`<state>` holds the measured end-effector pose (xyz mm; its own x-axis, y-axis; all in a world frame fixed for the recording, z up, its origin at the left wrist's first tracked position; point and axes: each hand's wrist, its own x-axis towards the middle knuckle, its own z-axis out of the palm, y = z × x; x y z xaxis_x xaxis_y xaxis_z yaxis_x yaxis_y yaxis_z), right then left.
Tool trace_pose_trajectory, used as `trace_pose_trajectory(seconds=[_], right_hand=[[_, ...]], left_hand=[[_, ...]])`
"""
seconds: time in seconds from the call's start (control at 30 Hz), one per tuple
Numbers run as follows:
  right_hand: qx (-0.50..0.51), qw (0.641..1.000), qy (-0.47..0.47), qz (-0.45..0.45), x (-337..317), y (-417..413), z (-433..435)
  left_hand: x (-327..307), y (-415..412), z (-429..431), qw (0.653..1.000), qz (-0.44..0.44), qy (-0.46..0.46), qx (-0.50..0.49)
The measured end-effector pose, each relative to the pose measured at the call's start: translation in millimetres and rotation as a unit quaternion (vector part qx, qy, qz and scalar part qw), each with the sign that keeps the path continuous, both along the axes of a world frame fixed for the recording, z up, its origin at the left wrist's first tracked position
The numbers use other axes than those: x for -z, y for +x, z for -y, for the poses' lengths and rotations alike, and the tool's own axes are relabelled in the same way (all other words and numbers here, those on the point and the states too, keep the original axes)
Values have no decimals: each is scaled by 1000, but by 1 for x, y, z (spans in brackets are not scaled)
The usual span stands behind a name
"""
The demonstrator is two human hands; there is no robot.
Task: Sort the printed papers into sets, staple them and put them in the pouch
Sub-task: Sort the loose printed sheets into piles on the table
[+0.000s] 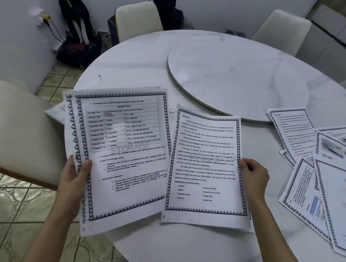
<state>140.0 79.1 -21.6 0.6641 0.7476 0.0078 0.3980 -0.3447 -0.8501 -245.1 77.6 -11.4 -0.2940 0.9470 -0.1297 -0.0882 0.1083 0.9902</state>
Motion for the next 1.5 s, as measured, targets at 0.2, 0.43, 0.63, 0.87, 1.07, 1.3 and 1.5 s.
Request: trace_pose_trajectory(seconds=[0.2, 0.43, 0.63, 0.87, 1.07, 1.3, 1.5], right_hand=[[13, 999, -36, 11, 11, 8, -1], [54, 998, -37, 2, 20, 9, -3], [88, 996, -27, 6, 22, 10, 1], [12, 992, -38, 120, 12, -17, -1], [-103, 992, 23, 68, -23, -62, -3], [-204, 972, 65, -95, -39, -88, -3], [-153, 977, 83, -123, -41, -86, -8]], left_hand=[[-10, -9, -4, 1000, 5, 5, -29], [-14, 3, -8, 1000, 11, 21, 7], [-19, 14, -10, 999, 24, 27, 27], [-20, 34, -7, 999, 4, 35, 38], [-21, 51, -5, 997, -2, 51, 66], [-20, 55, -8, 996, -7, 55, 71], [-23, 57, -6, 997, -1, 55, 54]])
